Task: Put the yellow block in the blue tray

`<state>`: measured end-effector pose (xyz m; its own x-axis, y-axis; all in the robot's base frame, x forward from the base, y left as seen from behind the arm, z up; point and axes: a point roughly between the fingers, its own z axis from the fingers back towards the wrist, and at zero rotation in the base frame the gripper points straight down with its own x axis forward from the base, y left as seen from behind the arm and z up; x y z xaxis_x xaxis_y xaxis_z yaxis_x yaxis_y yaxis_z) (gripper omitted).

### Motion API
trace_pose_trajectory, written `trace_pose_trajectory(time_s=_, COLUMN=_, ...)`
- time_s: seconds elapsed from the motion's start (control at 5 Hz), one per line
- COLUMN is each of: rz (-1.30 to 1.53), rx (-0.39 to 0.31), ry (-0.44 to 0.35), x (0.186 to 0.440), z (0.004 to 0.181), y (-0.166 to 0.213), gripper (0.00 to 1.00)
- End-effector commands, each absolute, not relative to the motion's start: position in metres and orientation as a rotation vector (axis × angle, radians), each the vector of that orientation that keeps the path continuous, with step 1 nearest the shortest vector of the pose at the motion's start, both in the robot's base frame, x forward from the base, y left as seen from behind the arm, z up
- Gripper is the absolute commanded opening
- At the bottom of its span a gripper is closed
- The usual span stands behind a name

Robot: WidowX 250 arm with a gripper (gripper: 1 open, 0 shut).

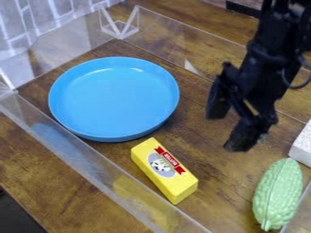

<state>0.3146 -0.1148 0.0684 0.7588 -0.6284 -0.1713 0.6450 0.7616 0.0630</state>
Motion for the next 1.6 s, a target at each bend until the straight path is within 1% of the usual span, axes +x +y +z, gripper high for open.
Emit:
trace_pose_trajectory(time_s=0.0, rz=-0.721, rx=0.137, ry=0.098, x=0.318, z=0.085, y=-0.111, gripper=1.0)
trace_pose_trajectory(time_s=0.2, rz=-0.729, rx=0.137, ry=0.11, x=0.318, z=0.078, y=-0.101, gripper=1.0)
trace_pose_trajectory(time_s=0.6, rz=-0.713, rx=0.144, ry=0.137, x=0.336, z=0.065, y=-0.089, gripper=1.0)
trace_pose_trajectory(time_s=0.8, rz=-0.667, rx=0.145, ry=0.145, x=0.334, z=0.064, y=-0.089, gripper=1.0)
trace_pose_trajectory(time_s=1.2, rz=-0.618, rx=0.144, ry=0.144, x=0.331, z=0.076, y=-0.079, gripper=1.0)
trace_pose_trajectory(time_s=1.4, rz=-0.525, rx=0.137, ry=0.143, x=0.327, z=0.077, y=-0.079, gripper=1.0)
